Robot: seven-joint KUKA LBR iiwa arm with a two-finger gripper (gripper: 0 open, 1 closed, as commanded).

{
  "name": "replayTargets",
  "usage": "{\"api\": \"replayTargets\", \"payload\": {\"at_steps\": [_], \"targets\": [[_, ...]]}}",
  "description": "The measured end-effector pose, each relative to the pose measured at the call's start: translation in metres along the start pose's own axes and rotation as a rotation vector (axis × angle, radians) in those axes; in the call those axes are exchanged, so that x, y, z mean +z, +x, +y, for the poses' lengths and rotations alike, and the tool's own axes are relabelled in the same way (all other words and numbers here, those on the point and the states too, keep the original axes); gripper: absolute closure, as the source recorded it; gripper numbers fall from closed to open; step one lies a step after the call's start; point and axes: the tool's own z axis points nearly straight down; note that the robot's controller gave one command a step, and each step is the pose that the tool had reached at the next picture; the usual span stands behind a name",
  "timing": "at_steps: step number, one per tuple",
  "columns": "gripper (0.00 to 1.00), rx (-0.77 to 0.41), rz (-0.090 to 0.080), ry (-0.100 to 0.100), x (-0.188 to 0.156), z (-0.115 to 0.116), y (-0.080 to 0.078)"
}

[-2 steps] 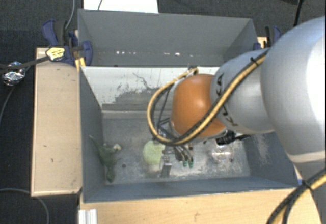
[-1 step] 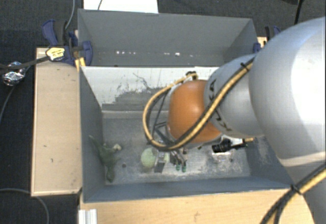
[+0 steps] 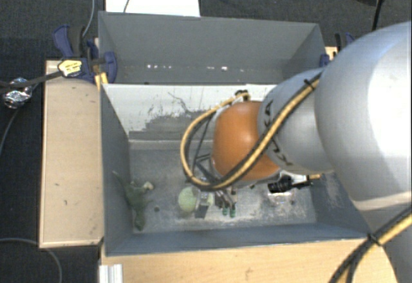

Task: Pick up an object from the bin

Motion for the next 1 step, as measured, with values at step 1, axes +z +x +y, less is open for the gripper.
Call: {"api": "replayTargets", "payload": {"at_steps": [1], "targets": [[1.0,0.0,0.004,0.002,-0.0043,-0.0005,0.0012]]}}
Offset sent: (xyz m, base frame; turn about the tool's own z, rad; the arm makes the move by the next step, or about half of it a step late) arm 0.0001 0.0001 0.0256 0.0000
